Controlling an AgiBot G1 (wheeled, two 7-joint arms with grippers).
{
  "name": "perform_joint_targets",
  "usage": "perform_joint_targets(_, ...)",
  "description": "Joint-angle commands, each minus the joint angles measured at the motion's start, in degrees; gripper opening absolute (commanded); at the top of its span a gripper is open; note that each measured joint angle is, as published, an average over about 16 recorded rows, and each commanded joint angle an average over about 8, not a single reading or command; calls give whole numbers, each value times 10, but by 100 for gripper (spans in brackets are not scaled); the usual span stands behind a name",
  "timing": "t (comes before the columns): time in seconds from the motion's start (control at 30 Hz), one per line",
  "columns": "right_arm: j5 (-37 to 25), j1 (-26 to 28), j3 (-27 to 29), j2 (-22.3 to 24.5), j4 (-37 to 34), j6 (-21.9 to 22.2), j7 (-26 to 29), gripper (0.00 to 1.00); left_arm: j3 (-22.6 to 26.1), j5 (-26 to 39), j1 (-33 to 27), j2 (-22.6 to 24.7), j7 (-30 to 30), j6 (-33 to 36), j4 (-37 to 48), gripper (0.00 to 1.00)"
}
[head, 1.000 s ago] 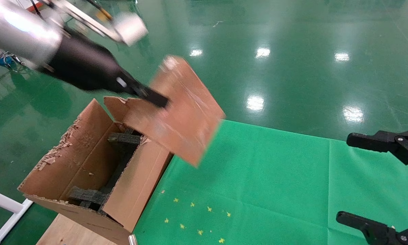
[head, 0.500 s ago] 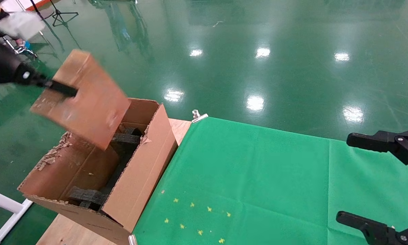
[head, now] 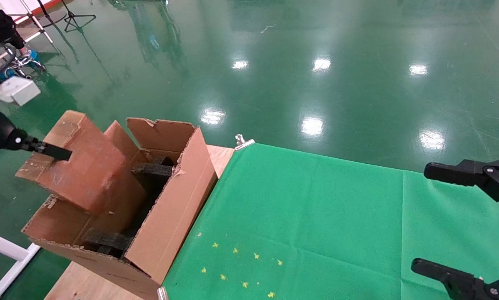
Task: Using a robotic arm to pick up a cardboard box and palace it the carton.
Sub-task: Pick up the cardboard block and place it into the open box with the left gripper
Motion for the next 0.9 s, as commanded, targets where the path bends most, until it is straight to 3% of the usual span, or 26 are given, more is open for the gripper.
perform_joint_targets(0.03,0,0,0,0,0,0,0,100,1,-2,13,5,22,-15,34,0)
perform_joint_targets(0.47,0,0,0,0,0,0,0,100,-6,-30,92,66,114,-94,205,0)
perform_joint_targets(0.9,0,0,0,0,0,0,0,100,-19,-51,151,100,140,-177,284,0)
